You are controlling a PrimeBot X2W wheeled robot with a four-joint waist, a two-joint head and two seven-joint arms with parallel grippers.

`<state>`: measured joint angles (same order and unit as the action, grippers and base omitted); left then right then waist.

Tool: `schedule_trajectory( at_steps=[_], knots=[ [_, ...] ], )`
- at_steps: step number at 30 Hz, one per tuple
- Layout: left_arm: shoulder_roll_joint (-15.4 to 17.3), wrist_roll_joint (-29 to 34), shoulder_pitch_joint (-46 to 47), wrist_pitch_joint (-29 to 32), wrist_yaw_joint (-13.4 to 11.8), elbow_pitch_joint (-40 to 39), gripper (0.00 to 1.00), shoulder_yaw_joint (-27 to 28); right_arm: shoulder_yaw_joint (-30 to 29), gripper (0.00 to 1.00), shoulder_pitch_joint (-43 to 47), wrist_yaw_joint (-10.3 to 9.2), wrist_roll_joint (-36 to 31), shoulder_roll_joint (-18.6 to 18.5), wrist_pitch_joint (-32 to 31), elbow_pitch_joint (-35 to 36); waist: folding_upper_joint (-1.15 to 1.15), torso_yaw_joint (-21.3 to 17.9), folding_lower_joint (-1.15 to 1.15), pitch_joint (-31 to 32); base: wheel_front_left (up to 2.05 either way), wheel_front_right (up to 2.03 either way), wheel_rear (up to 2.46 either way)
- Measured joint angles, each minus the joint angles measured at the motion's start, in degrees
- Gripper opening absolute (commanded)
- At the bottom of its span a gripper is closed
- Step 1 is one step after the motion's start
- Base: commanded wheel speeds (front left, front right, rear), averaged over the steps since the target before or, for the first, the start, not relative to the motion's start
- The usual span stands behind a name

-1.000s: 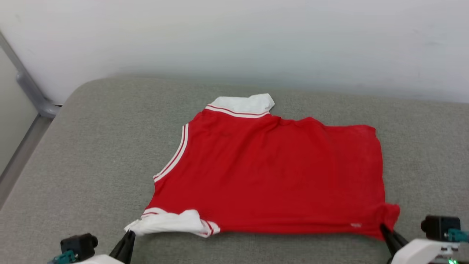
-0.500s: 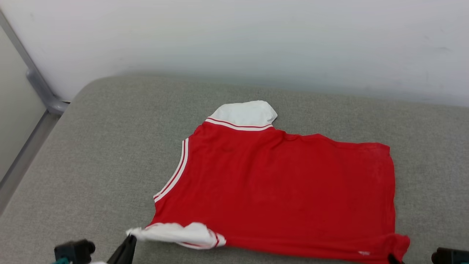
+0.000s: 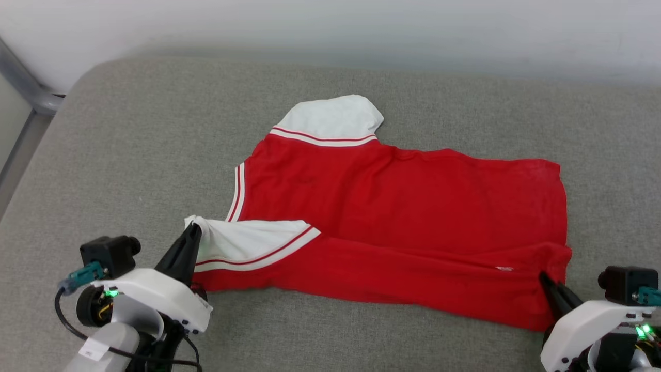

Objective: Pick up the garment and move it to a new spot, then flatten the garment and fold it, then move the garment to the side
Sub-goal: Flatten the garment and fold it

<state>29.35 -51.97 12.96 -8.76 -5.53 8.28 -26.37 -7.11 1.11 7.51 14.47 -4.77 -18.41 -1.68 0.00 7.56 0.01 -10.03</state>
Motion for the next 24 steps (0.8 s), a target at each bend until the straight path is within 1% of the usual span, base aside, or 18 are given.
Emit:
schedule_trajectory(
  at_steps=[3, 7, 13, 14, 16, 17, 19, 20, 21, 24],
  knots=[
    [-0.97, -0.08, 3.09, -0.16, 1.41, 3.67, 0.0, -0.04, 0.03, 0.0, -2.03, 0.0, -0.67, 0.0, 0.81, -1.24, 0.0, -0.34, 0.0, -2.11, 0.0, 0.0, 0.0],
    [-2.55, -1.25, 6.17, 0.86, 4.12, 9.78, 0.0, -0.79, 0.29, 0.0, -4.09, 0.0, -1.72, 0.05, 1.85, -3.65, 0.0, -0.74, 0.0, -4.55, 0.0, 0.0, 0.0],
    [-4.56, -2.34, 9.9, 2.36, 8.08, 18.49, 0.0, -2.22, 0.91, 0.01, -6.53, 0.02, -3.12, 0.09, 3.72, -6.78, 0.0, -1.47, 0.0, -6.3, 0.0, 0.0, 0.0],
    [-4.86, -2.44, 10.28, 2.87, 8.6, 19.57, 0.0, -2.59, 1.01, 0.17, -6.86, 0.02, -3.13, 0.08, 4.03, -7.31, 0.0, -1.56, 0.0, -6.33, 0.0, 0.0, 0.0],
    [-5.19, -2.9, 11.07, 3.63, 9.46, 21.41, 0.0, -2.98, 1.52, 0.53, -7.19, 0.02, -3.38, -0.07, 4.66, -8.12, 0.0, -1.65, 0.0, -6.19, 0.0, 0.0, 0.0],
    [-5.37, -3.36, 11.46, 4.15, 9.84, 22.15, 0.01, -3.13, 2.09, 1.0, -7.22, 0.01, -3.36, -0.34, 5.31, -8.34, 0.0, -1.67, 0.0, -6.05, 0.0, 0.0, 0.0],
    [-5.71, -3.3, 12.0, 4.05, 10.17, 23.48, 0.46, -3.44, 2.96, 1.0, -7.23, 0.01, -2.58, -0.66, 7.36, -8.37, 0.0, -1.66, 0.0, -5.63, 0.0, 0.0, 0.0],
    [-5.81, -3.31, 12.2, 3.91, 10.44, 24.02, 0.92, -3.42, 3.11, 1.0, -7.22, 0.01, -2.46, -0.67, 8.8, -8.16, 0.0, -1.66, 0.0, -5.34, 0.0, 0.0, 0.0],
    [-5.91, -3.23, 12.32, 3.09, 10.38, 24.54, 1.0, -3.25, 3.22, 1.0, -7.22, 0.01, -2.48, -0.85, 10.24, -7.76, 0.0, -1.66, 0.0, -5.0, 0.0, 0.0, 0.0],
    [-5.72, -3.25, 12.32, 1.91, 10.22, 25.71, 1.0, -2.75, 3.42, 1.0, -7.2, 0.0, -2.36, -1.04, 14.41, -6.77, 0.0, -1.86, 0.0, -3.77, 0.0, 0.0, 0.0]
  ],
)
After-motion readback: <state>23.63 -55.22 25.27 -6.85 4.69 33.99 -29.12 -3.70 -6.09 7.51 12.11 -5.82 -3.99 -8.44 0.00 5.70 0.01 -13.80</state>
